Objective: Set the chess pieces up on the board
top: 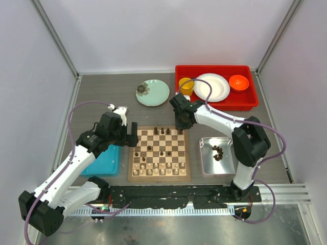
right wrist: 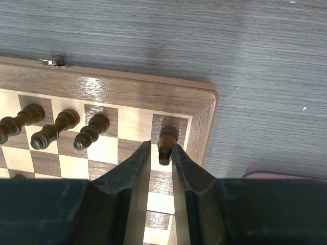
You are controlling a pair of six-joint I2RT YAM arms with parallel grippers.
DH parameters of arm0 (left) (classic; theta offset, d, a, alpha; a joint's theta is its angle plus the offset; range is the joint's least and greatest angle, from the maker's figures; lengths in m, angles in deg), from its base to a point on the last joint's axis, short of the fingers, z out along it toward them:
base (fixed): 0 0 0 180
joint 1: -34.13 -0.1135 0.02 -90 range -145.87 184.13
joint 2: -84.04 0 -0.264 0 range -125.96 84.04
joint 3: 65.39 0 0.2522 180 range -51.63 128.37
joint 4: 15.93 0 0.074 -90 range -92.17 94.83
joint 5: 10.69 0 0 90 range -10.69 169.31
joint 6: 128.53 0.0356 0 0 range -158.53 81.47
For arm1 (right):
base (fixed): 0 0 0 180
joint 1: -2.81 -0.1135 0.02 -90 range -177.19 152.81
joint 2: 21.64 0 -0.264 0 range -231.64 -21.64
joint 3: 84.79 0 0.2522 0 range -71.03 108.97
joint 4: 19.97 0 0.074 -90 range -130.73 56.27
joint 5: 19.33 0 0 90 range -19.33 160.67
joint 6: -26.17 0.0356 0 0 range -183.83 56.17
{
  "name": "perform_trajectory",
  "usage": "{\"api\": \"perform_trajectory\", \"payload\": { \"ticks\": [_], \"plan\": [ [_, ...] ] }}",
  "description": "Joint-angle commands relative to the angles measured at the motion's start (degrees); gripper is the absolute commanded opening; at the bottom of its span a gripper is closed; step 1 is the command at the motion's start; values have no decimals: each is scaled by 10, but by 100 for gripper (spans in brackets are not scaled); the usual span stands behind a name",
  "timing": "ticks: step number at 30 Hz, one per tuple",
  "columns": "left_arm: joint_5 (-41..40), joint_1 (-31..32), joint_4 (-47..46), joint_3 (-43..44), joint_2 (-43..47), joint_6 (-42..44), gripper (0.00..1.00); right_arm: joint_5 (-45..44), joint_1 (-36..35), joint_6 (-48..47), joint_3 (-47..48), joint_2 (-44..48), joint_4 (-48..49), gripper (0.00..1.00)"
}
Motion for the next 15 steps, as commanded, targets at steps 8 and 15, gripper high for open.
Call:
{"api": "perform_trajectory", "payload": {
  "ticks": [8,15],
  "plan": [
    [4,3,-19,0,8,10,100,5,-7,8,9,-2,-9,27],
    [4,2,-20,0,7,10,100,4,-8,8,11,-7,-15,20]
  ]
}}
